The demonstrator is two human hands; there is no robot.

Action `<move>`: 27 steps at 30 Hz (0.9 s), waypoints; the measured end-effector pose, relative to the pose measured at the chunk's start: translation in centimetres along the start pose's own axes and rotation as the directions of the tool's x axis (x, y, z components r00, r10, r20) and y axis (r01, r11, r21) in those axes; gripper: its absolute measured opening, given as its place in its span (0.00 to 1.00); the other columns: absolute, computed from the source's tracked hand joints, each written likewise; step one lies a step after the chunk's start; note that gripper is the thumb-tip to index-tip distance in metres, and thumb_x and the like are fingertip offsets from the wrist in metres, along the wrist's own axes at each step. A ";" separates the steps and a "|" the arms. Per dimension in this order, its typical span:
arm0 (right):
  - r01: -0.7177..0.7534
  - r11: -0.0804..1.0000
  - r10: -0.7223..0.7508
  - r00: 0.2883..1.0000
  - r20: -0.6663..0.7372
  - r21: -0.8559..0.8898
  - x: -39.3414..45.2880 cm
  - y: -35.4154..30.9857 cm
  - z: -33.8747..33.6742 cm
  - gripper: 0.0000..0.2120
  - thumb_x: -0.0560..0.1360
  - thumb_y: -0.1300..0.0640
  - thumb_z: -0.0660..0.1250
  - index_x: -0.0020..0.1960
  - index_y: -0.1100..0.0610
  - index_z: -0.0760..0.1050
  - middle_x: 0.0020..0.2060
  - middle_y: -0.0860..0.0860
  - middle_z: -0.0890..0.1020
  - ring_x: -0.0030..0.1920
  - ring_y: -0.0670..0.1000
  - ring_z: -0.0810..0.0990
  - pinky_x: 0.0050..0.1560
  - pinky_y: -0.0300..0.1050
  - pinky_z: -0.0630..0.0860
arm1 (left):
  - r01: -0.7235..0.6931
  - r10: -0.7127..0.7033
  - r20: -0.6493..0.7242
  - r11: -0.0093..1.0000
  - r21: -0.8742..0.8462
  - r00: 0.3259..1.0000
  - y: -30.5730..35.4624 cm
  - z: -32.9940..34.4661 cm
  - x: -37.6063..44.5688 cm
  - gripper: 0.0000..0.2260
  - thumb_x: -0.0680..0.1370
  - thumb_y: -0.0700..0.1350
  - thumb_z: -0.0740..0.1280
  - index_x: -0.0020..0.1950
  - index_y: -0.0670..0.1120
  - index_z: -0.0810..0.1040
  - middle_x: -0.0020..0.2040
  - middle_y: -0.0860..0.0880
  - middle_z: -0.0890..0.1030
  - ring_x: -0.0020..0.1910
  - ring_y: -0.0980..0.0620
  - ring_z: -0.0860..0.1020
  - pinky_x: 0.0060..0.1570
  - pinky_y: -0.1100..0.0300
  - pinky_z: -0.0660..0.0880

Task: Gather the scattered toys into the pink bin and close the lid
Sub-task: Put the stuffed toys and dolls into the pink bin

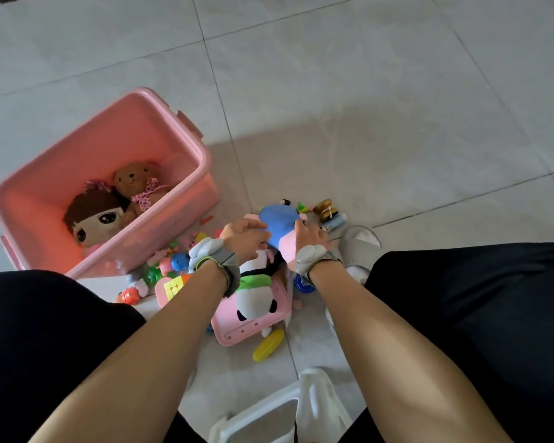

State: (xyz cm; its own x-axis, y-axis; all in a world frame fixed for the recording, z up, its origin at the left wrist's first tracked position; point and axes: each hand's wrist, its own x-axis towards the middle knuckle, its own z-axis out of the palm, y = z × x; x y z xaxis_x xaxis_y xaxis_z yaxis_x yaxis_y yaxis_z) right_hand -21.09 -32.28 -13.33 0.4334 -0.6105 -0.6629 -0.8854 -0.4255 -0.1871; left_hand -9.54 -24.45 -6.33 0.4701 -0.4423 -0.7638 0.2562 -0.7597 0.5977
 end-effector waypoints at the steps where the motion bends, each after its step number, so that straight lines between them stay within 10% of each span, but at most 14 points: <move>1: -0.021 1.000 0.021 1.000 -0.004 0.020 0.1 -0.1 0.0 0.48 0.65 0.53 0.75 0.76 0.54 0.50 0.69 0.57 0.65 0.69 0.61 0.65 0.67 0.54 0.67 | 0.007 -0.007 0.017 1.000 -0.010 1.000 0.0 0.1 0.1 0.08 0.76 0.38 0.69 0.54 0.45 0.78 0.41 0.47 0.79 0.36 0.53 0.77 0.45 0.56 0.73; 8: 0.011 0.991 0.006 0.992 -0.126 0.132 -1.3 1.0 -1.5 0.42 0.70 0.53 0.70 0.76 0.55 0.50 0.70 0.55 0.65 0.69 0.60 0.66 0.61 0.53 0.70 | 0.020 -0.020 0.001 1.000 0.012 1.000 -0.5 -0.5 1.2 0.09 0.75 0.38 0.71 0.54 0.45 0.79 0.40 0.47 0.81 0.34 0.53 0.76 0.38 0.59 0.72; 12: 0.061 0.902 -0.004 0.991 -0.134 0.427 -3.2 1.1 -4.1 0.39 0.69 0.48 0.71 0.74 0.54 0.57 0.67 0.55 0.69 0.65 0.59 0.71 0.62 0.52 0.71 | -0.170 0.213 -0.148 0.950 0.264 0.966 -0.4 -1.3 0.8 0.12 0.70 0.41 0.73 0.52 0.49 0.81 0.49 0.48 0.83 0.47 0.46 0.80 0.46 0.58 0.75; 17: 0.104 0.755 -0.016 0.990 -0.140 0.647 -6.6 1.1 -6.7 0.25 0.69 0.44 0.70 0.62 0.51 0.71 0.45 0.45 0.78 0.46 0.51 0.79 0.45 0.43 0.76 | -0.553 0.697 0.057 0.515 0.655 0.715 -1.2 -3.3 -1.9 0.27 0.71 0.42 0.66 0.71 0.51 0.69 0.67 0.40 0.68 0.62 0.36 0.69 0.57 0.44 0.74; 21: 0.083 0.752 -0.038 0.996 -0.083 0.654 -9.1 0.0 -8.3 0.23 0.66 0.37 0.67 0.57 0.46 0.74 0.44 0.46 0.78 0.45 0.51 0.79 0.38 0.43 0.74 | -0.556 0.688 0.309 0.164 0.815 0.656 -1.4 -4.9 -2.6 0.35 0.69 0.43 0.69 0.75 0.54 0.63 0.76 0.45 0.58 0.73 0.40 0.60 0.64 0.45 0.70; 27: 0.152 0.726 -0.182 0.983 -0.026 0.670 -11.7 -2.5 -9.6 0.18 0.71 0.41 0.67 0.56 0.50 0.77 0.48 0.50 0.81 0.45 0.50 0.78 0.40 0.43 0.72 | -0.520 0.779 0.324 0.003 0.854 0.537 -1.8 -7.7 -5.4 0.45 0.64 0.53 0.77 0.77 0.51 0.59 0.76 0.39 0.60 0.73 0.35 0.62 0.68 0.43 0.65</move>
State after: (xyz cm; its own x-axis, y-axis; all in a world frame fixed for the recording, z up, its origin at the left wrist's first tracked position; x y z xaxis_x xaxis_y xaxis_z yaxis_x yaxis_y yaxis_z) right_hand -22.28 -30.49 1.83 0.5913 -0.5403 -0.5987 -0.6897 0.0460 -0.7227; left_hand -6.06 -17.08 -1.42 0.1782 -0.9837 -0.0236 -0.9652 -0.1794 0.1902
